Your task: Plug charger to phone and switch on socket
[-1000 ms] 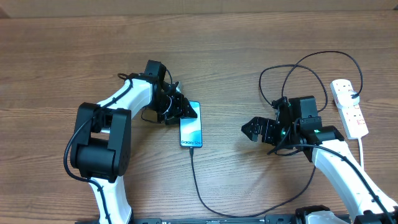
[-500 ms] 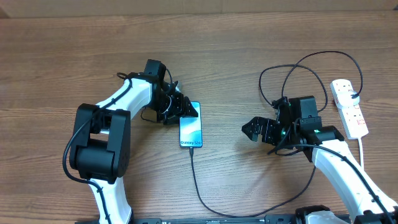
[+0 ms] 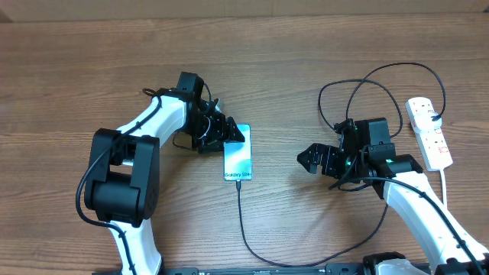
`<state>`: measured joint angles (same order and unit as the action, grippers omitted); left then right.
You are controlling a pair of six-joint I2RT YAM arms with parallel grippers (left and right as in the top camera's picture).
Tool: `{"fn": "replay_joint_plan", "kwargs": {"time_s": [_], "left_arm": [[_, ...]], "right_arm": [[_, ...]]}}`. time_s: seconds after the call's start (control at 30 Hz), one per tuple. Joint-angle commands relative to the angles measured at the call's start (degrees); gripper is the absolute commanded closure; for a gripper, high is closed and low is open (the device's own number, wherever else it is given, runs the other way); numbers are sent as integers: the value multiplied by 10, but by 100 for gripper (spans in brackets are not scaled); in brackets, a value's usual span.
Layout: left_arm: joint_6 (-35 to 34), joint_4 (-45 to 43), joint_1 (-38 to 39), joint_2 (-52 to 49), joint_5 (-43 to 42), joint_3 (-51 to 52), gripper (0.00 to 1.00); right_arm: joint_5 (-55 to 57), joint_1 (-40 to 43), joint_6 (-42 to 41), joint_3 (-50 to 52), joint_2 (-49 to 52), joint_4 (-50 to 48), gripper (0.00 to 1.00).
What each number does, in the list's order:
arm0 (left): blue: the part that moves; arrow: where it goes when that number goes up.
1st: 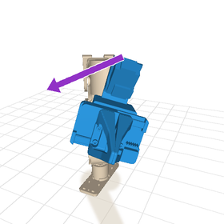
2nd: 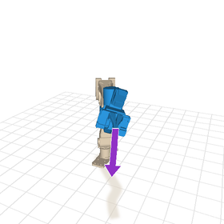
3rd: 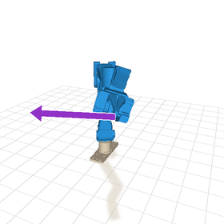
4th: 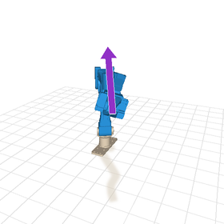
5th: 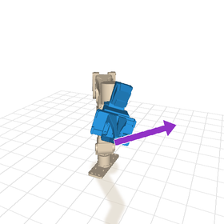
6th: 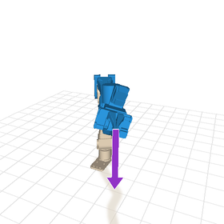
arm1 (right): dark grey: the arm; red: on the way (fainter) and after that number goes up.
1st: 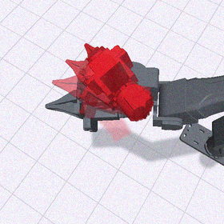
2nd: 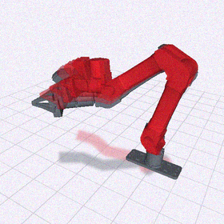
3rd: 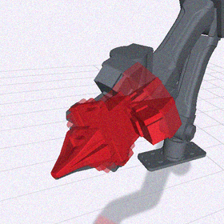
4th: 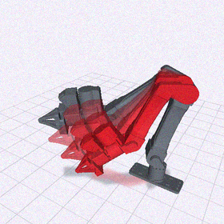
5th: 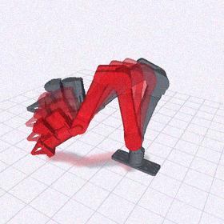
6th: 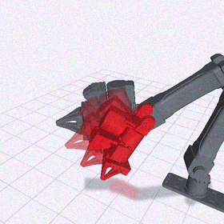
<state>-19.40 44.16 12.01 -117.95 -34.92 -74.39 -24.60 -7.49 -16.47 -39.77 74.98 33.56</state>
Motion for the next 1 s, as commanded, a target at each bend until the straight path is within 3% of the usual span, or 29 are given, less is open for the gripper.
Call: {"fn": "replay_joint_plan", "kwargs": {"time_s": [0.0, 0.07, 0.1, 0.13, 0.17, 0.5, 0.8, 0.97], "left_arm": [[-1, 6, -8, -72, 210, 45, 29], [-1, 5, -8, -72, 210, 45, 28], [-1, 5, -8, -72, 210, 44, 20], [-1, 6, -8, -71, 210, 43, 3], [0, 10, -8, -71, 211, 39, 0], [0, 150, -8, 4, 306, -80, 0], [-30, 160, 18, 253, 310, -98, 0], [-57, 198, 66, 399, 401, -98, 0]], "right_arm": [[6, 2, 2, -11, -10, -2, 0], [6, 2, 2, -11, -10, -2, 0], [6, 2, 2, -11, -10, -2, 0], [6, 2, 2, -11, -10, -2, 0], [6, 2, 2, -11, -10, -2, 0], [6, 2, 2, -11, -10, -2, 0], [6, 2, 2, -11, -10, -11, 0], [6, 2, 2, -11, -10, -20, 0]]}}
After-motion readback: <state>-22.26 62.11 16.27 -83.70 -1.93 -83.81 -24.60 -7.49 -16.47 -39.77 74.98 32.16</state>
